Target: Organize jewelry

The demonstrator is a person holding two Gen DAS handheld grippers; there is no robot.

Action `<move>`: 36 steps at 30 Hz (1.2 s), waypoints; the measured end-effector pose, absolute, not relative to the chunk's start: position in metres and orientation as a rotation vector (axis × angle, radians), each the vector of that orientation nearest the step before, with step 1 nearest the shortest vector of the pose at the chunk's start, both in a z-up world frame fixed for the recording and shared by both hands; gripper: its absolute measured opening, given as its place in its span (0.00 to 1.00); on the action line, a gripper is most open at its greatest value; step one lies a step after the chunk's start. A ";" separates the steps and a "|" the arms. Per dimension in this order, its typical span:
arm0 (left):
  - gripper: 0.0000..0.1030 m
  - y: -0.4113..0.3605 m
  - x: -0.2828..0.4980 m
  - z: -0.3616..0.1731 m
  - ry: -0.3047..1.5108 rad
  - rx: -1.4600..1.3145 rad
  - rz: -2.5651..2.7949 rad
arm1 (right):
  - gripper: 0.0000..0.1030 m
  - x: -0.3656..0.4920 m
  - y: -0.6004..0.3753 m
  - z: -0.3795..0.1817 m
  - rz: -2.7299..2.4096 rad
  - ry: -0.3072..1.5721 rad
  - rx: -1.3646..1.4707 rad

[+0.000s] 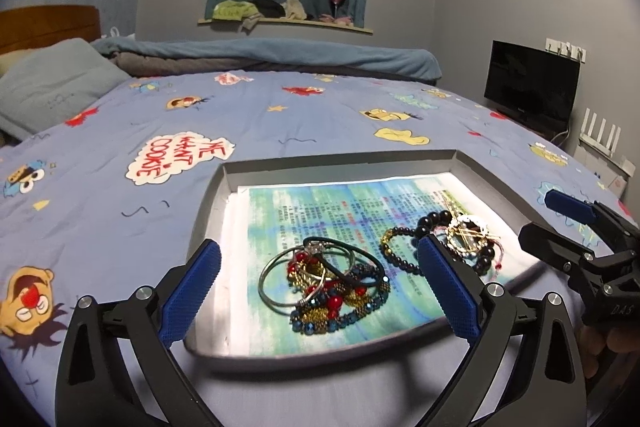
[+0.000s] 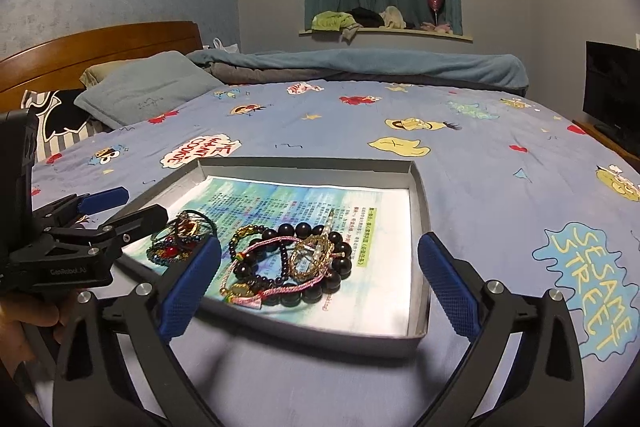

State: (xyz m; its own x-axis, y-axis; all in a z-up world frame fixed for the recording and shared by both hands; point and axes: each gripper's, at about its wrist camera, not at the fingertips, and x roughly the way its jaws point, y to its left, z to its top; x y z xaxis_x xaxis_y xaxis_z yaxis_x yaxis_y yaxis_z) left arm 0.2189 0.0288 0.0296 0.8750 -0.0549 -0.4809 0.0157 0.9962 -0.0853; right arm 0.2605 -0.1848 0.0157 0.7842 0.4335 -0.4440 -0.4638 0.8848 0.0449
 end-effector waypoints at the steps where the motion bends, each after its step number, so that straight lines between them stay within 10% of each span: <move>1: 0.95 0.027 0.215 0.030 0.501 -0.073 -0.038 | 0.94 0.258 -0.185 0.016 0.485 0.458 -0.069; 36: 0.95 0.015 0.132 0.037 0.328 -0.045 -0.007 | 0.95 0.180 -0.211 0.013 0.522 0.342 -0.030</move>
State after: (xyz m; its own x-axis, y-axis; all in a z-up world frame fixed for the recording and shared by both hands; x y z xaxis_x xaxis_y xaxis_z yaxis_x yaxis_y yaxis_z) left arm 0.1320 0.0151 0.0366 0.9466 -0.0147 -0.3222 0.0000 0.9990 -0.0458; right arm 0.1803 -0.2105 0.0129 0.8116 0.4838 -0.3276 -0.4937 0.8677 0.0583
